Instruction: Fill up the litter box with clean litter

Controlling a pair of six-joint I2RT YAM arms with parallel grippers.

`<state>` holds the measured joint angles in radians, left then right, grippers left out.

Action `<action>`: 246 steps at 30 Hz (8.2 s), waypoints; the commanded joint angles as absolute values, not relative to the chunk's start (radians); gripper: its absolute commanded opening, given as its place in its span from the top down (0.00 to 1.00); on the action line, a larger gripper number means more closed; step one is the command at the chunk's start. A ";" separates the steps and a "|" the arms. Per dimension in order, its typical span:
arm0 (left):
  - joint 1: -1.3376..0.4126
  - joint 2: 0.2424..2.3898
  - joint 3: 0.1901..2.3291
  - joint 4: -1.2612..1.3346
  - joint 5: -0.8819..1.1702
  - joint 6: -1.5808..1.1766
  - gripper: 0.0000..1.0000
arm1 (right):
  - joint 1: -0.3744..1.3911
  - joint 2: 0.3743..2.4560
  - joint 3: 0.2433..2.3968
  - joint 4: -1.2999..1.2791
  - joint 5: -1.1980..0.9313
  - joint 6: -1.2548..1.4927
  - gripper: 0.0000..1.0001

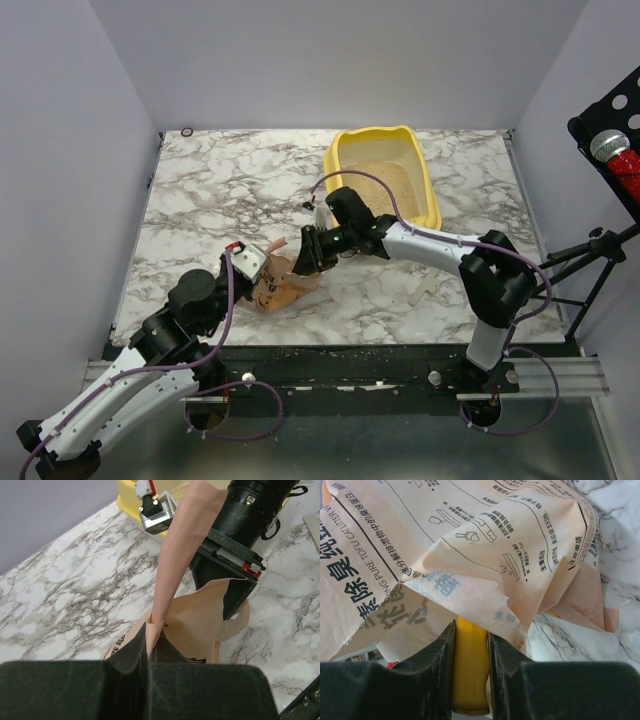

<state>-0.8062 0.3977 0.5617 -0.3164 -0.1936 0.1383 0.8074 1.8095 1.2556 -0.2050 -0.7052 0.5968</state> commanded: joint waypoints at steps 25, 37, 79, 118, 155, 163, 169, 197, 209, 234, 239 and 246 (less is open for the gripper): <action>-0.810 0.376 0.584 -0.199 -0.137 0.146 1.00 | 0.752 1.703 0.796 1.090 -0.876 1.107 1.00; -0.810 0.376 0.577 -0.189 -0.129 0.149 1.00 | 0.670 1.528 0.643 1.106 -0.896 1.131 1.00; -0.808 0.341 0.551 -0.147 -0.160 0.164 1.00 | 0.446 0.896 0.314 0.517 -0.851 1.209 1.00; -0.810 0.281 0.555 -0.141 -0.383 0.149 1.00 | 0.394 0.917 0.477 0.741 -0.114 1.474 1.00; -0.807 0.264 0.563 -0.149 -0.433 0.141 1.00 | 0.244 1.561 1.449 -0.569 -0.003 0.448 1.00; -0.807 0.265 0.568 -0.160 -0.426 0.141 1.00 | 0.275 1.643 1.684 -0.788 0.097 0.304 1.00; -0.805 0.265 0.569 -0.163 -0.426 0.143 1.00 | 0.310 1.634 1.738 -0.830 -0.021 0.255 1.00; -0.805 0.267 0.569 -0.163 -0.290 0.118 1.00 | 0.627 1.880 1.718 -0.341 -0.377 0.205 1.00; -0.805 0.275 0.558 -0.155 -0.299 0.127 1.00 | 0.629 2.083 1.717 -0.287 -0.307 0.230 0.96; -0.804 0.301 0.551 -0.150 -0.288 0.137 1.00 | 0.632 2.066 1.706 -0.330 -0.288 0.230 0.46; -0.805 0.296 0.552 -0.149 -0.294 0.137 1.00 | 0.632 1.921 1.652 -0.339 -0.229 0.230 0.46; -0.805 0.276 0.555 -0.147 -0.288 0.135 1.00 | 0.632 1.570 1.364 -0.356 -0.068 0.258 0.44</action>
<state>-0.8062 0.3038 0.5316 -0.2783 -0.3241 0.1371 0.6331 1.7489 1.4895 -0.3378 -0.1982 0.2401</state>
